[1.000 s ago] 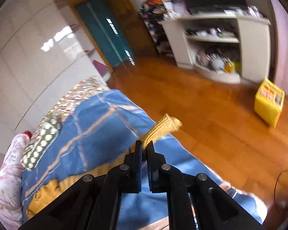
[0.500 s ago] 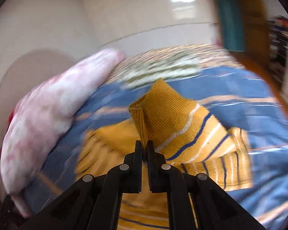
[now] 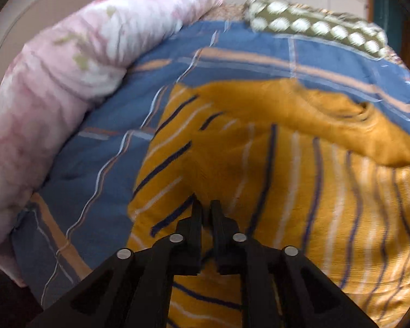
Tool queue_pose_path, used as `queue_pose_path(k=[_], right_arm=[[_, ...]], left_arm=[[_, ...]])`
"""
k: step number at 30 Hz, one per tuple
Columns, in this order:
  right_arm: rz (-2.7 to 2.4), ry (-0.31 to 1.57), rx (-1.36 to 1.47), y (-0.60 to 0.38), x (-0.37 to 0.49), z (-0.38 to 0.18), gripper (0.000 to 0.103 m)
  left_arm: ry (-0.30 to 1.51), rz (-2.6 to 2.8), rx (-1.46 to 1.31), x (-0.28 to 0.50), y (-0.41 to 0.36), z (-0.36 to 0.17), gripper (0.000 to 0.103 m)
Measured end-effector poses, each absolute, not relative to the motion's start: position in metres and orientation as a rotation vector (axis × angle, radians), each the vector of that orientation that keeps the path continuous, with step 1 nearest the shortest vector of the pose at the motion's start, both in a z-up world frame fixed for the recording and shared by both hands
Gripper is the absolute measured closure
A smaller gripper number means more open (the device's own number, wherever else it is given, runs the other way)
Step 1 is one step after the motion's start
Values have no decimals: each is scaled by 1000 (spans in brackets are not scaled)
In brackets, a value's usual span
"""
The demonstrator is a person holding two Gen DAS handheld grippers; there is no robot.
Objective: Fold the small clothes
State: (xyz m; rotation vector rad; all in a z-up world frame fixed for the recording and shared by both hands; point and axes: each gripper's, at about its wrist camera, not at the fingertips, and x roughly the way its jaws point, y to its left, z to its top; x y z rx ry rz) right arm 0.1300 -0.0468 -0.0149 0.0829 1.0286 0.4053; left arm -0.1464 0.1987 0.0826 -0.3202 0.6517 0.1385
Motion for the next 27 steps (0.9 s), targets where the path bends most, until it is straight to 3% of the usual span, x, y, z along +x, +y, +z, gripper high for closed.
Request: queue_pose_path(k=[6,12,16,21,27], right_arm=[[563,968,237,-66,95,29,73],[492,990,175,-148,24,50,67],[346,1013,167,-234,-37,37,65],[226,1043,381,-327,-104,-7,64],[332,990,677,-342,-136,-52,64]], left_arm=[[655,75,-327,-147,184,91,0],[785,-119,-389,-132,158,72,0],[875,-184,-399,-119,145,54,20],[985,-254,-505,-104,139,22,22],[1020,-338,-631,-113,125,12,22]])
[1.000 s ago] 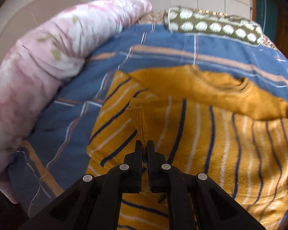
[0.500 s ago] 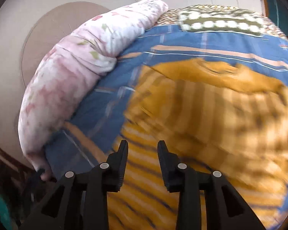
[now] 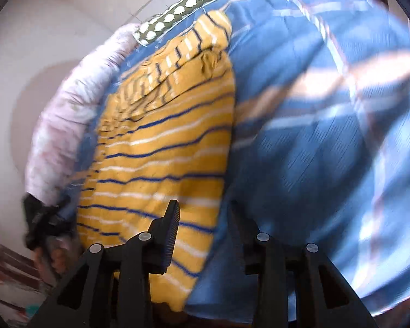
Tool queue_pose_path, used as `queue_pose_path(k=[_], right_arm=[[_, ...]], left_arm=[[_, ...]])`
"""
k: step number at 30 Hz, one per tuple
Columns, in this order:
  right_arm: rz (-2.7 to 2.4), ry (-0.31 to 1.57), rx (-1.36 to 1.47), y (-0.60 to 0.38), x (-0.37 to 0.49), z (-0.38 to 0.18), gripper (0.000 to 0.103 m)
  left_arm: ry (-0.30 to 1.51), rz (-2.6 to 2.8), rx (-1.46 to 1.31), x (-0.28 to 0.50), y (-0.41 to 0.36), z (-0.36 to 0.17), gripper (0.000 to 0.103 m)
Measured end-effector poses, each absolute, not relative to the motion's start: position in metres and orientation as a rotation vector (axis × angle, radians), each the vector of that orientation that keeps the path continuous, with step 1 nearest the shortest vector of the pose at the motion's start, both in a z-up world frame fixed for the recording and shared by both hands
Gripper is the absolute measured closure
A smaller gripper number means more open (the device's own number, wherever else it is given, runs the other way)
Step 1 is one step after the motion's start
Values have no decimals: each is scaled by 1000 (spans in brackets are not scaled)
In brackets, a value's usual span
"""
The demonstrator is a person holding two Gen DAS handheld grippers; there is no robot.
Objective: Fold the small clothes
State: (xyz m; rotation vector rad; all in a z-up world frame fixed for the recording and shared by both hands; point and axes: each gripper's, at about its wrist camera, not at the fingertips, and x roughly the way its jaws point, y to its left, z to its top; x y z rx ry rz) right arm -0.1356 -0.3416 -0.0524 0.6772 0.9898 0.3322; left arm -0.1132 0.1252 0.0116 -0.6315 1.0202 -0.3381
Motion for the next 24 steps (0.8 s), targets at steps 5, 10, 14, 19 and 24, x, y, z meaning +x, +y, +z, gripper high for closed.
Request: queue_pose_path(k=[5,10,14,19,24], right_arm=[[443,952,759,-320,-140,-56,62],[538,959,803,-310,-149,-65,62],[591,962,857,-305,-157,-71,62],[625,906,912,-311,-171,-62,62],[560,928,896,-312,-168,-65,62]], left_arm=[[1045,-398,-647,-134,112,6,22],[1057,-429,-649,-154,109,0,32],[1062,-426,-607,-169,106,1,65],[1027,-446,-619,-178,109,10,67],[1067,-443,-658,-167,109,-2,67]])
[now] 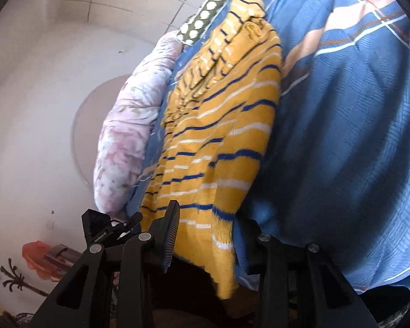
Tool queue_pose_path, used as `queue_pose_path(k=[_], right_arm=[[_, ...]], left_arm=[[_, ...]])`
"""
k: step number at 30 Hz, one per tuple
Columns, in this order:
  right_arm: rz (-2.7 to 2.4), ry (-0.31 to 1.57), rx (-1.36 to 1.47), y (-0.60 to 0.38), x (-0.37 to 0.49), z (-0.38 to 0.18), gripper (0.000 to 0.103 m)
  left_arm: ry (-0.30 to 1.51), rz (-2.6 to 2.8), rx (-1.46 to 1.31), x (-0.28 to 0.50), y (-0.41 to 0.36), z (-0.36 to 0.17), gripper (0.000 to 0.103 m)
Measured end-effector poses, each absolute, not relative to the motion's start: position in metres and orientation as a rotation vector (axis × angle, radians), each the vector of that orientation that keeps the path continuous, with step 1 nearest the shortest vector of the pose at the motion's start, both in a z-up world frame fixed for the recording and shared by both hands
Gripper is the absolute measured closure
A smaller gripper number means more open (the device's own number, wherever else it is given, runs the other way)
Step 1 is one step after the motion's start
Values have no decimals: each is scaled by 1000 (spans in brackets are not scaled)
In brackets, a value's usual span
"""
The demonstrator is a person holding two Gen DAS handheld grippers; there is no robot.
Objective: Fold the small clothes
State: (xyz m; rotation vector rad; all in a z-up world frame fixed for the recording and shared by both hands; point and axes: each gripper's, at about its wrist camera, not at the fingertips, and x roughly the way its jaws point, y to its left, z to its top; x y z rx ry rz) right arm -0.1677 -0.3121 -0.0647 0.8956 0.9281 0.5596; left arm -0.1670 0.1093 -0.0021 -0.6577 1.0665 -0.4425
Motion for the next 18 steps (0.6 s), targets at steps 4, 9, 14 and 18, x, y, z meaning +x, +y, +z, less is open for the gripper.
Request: queue_pose_path(k=[4,9,14,18], right_arm=[[571,982,878,-299,-167,-76,62],[594,1023,813,-277,-171,-78,62],[551,1037,753,-263,-177,-78,78],[523,1012,697,-261,-184,-64,96]], left_arm=[[1092,-477,-621,-172,96,-10,67],[1119,-505,-603,-175,83,-17,67],[1131,-449,-592,-177,84,-17,93],[1098,-369,-607,-180,101,0,95]])
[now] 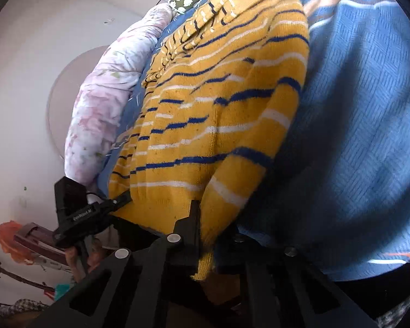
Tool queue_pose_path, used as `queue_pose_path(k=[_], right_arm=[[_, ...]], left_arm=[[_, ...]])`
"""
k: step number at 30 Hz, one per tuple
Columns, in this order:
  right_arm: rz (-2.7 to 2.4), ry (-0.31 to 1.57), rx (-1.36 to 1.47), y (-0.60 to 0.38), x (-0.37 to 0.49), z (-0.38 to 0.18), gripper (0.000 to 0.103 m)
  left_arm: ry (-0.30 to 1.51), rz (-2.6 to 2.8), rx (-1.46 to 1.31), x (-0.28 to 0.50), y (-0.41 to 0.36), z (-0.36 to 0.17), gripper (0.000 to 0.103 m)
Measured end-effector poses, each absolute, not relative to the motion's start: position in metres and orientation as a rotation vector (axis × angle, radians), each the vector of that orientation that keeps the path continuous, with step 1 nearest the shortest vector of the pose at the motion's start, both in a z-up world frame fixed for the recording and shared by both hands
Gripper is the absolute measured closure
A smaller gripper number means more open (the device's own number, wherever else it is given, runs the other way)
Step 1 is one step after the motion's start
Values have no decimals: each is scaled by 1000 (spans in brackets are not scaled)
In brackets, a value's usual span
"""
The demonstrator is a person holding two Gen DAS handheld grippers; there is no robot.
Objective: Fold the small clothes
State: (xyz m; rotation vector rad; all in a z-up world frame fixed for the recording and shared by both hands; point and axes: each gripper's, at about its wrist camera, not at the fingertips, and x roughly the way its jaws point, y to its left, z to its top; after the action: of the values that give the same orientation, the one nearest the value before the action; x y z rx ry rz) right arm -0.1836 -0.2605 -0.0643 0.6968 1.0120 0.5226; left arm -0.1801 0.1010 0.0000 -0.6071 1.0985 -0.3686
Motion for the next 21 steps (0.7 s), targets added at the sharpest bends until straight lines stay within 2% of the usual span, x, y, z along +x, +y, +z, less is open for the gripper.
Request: queue_pose_path(k=[7,11,15,21], right_arm=[[632,895,594,-263,-225,-5,98],[665,924,575,-259,-245,-12,98],[656,939,585,-260,-228,-17,98],[616,816,526,-267,-156,39,98]], left_arm=[[938,-410,-517,-223,103,70,95],[932,-384,-444,-235,98,76,95],[966,-337,-451,-210,101,70,95],[897,-309,-390,-143,96,108,95]])
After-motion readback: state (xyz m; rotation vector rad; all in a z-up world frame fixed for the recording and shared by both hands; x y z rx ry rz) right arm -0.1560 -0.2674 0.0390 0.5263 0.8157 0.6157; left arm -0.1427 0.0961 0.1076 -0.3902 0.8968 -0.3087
